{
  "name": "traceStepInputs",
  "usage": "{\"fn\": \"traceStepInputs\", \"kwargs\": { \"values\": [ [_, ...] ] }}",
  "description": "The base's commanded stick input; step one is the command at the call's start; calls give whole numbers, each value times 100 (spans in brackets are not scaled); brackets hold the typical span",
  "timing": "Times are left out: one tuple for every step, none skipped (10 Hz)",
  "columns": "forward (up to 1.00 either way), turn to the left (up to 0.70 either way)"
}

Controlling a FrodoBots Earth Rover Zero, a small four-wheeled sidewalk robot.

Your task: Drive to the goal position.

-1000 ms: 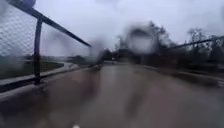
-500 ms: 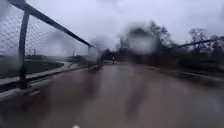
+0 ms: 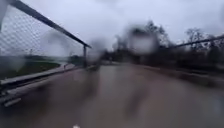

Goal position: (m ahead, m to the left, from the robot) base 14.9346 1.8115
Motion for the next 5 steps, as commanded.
{"fn": "traceStepInputs", "kwargs": {
  "values": [
    [70, 0],
    [70, 0],
    [70, 0],
    [70, 0],
    [70, 0]
  ]
}}
